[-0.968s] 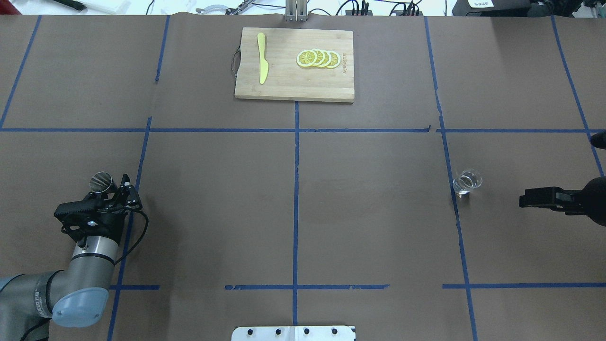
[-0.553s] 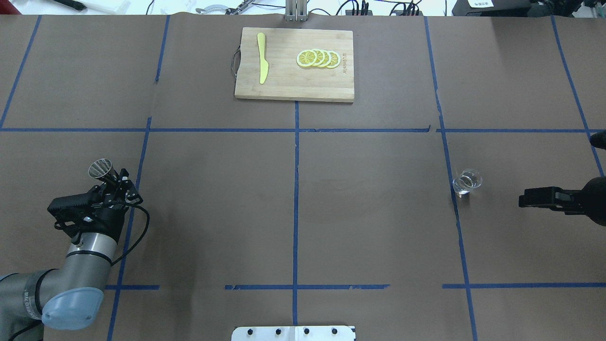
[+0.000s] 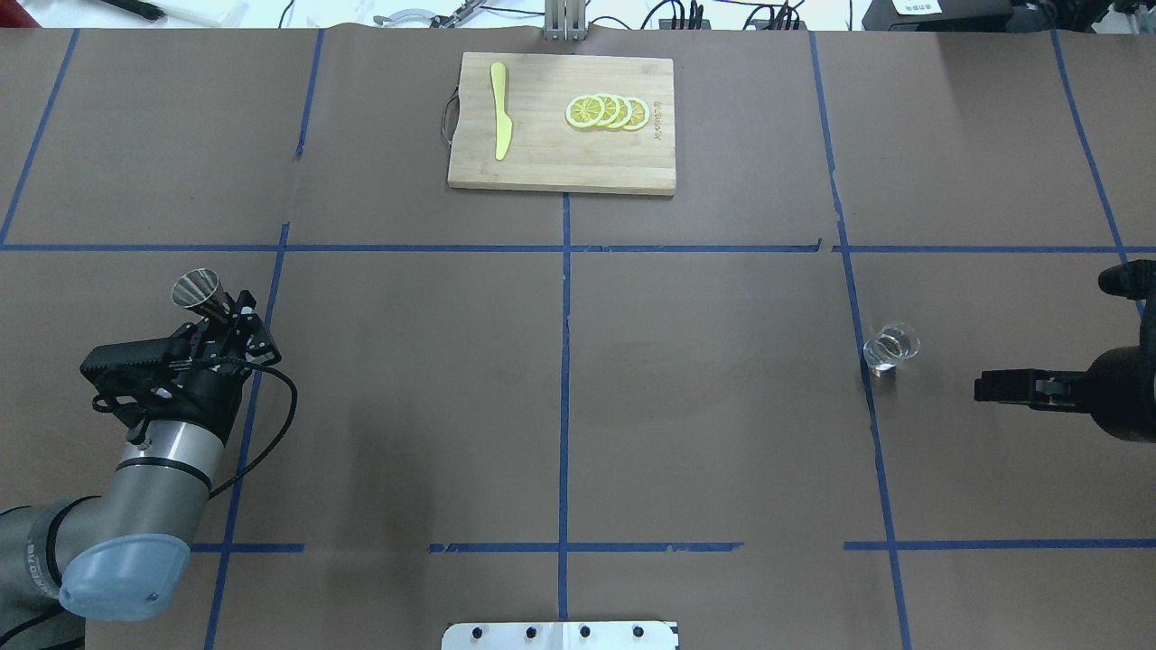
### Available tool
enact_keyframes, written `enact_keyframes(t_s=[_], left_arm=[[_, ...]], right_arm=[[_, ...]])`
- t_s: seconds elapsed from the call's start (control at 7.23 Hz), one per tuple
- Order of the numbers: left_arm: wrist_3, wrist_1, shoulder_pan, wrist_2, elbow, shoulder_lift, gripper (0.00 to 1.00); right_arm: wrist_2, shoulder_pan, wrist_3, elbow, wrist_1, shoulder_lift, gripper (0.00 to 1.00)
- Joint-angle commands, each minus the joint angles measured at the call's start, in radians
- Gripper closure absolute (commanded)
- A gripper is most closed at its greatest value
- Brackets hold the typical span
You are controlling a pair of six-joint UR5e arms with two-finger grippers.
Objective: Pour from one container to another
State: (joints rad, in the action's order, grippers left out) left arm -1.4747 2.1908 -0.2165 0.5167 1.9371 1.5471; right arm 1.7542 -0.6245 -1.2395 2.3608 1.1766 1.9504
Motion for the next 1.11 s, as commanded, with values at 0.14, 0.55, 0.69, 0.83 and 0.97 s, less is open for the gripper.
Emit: enact_keyframes(t_s=[0.14, 0.55, 0.69, 0.83, 0.97], left_arm=[[0.134, 0.151, -0.017, 0.063, -0.009, 0.045, 1.00], [0.297, 0.176, -0.017, 0.092, -0.038, 0.137, 1.00], [0.332, 0.244, -0.017, 0.112, -0.065, 0.168, 1.00], [0.441, 0.333, -0.015, 0.159, -0.079, 0.185, 1.00], [0.508, 0.349, -0.020, 0.175, -0.081, 0.211, 1.00]], right_arm=[[-0.305, 0.196, -0.023, 0.000, -0.006, -0.001, 0.00], [-0.445, 0.261, -0.023, -0.018, -0.058, -0.001, 0.00], [-0.452, 0.265, -0.023, -0.023, -0.058, -0.002, 0.00], [-0.478, 0.267, -0.023, -0.032, -0.058, -0.020, 0.00], [-0.502, 0.267, -0.023, -0.043, -0.060, -0.033, 0.00]])
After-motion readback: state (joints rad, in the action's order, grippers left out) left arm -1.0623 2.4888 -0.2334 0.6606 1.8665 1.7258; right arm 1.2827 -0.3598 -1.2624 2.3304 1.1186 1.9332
